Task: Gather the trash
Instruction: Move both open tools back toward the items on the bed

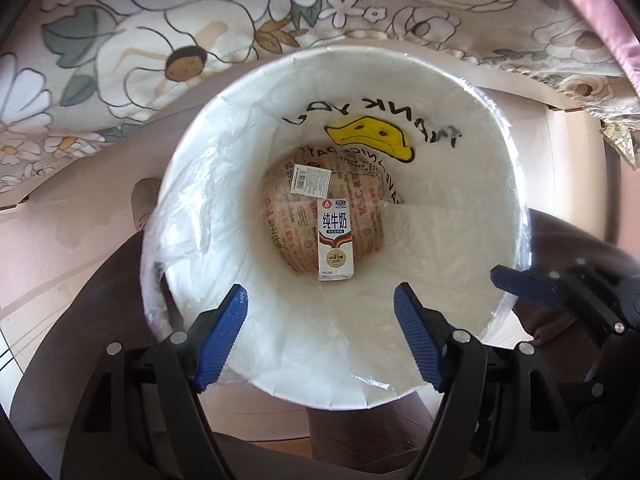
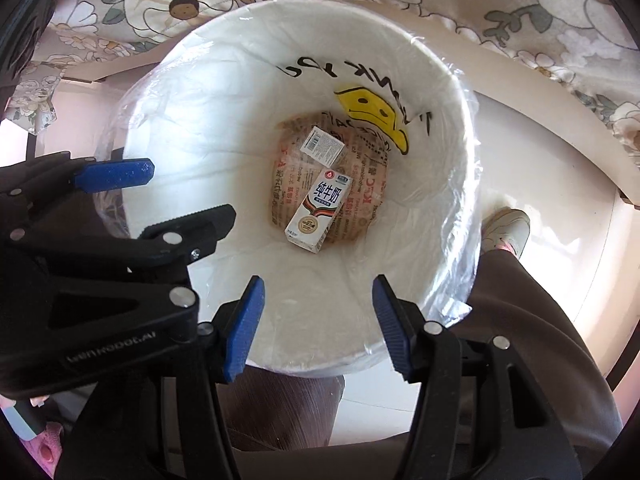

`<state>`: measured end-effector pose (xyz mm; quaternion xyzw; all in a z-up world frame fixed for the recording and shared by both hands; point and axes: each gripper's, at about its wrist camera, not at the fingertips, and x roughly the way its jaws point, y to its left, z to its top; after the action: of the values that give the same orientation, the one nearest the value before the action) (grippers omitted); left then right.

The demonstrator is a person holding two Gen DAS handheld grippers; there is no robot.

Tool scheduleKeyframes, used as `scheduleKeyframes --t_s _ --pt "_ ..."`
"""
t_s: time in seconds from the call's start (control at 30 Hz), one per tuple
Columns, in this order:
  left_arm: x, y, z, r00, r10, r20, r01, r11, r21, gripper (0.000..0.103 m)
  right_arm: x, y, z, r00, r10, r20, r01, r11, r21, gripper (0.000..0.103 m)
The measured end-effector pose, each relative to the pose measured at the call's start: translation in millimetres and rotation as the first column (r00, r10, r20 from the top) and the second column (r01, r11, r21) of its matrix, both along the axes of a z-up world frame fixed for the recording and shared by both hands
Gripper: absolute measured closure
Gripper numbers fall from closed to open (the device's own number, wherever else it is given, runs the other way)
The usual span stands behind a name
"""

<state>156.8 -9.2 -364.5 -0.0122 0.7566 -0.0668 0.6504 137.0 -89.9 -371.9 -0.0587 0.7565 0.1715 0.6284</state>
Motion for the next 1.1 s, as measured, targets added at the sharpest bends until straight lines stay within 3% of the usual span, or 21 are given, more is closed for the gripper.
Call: scheduleKeyframes --t_s 0.17,0.37,0.5,0.6,0.77,0.93,1.1 --pt "-9 -3 67 0.985 -0.033 0.169 0.027 0.999 0.041 0.025 -7 -18 53 0.994 0.011 0.110 -0.015 0.999 0.030 0.046" --pt "-14 0 168 0.917 -0.063 0.395 0.044 0.997 0.056 0.024 -12 -38 145 0.955 0.025 0.297 -0.041 0.998 0.047 0.046" --pt "-12 -1 231 0.852 -0.093 0.515 0.068 0.995 0.068 0.014 -13 -51 216 0.888 0.013 0.460 -0.041 0.998 0.052 0.041" --pt "-7 -1 267 0.810 -0.116 0.575 0.088 0.993 0.076 0.013 -11 -62 262 0.813 0.006 0.582 -0.038 0.998 0.043 0.035" --pt "4 -1 315 0.745 -0.143 0.651 0.116 0.990 0.084 0.013 -4 -76 331 0.706 -0.041 0.707 -0.027 0.996 0.085 0.034" --pt "20 0 351 0.695 -0.147 0.704 0.121 0.989 0.087 0.013 11 -83 368 0.634 -0.063 0.771 -0.024 0.995 0.101 0.033" --pt "42 0 362 0.670 -0.172 0.722 0.125 0.985 0.119 0.013 31 -86 395 0.598 -0.091 0.796 -0.018 0.992 0.126 0.032"
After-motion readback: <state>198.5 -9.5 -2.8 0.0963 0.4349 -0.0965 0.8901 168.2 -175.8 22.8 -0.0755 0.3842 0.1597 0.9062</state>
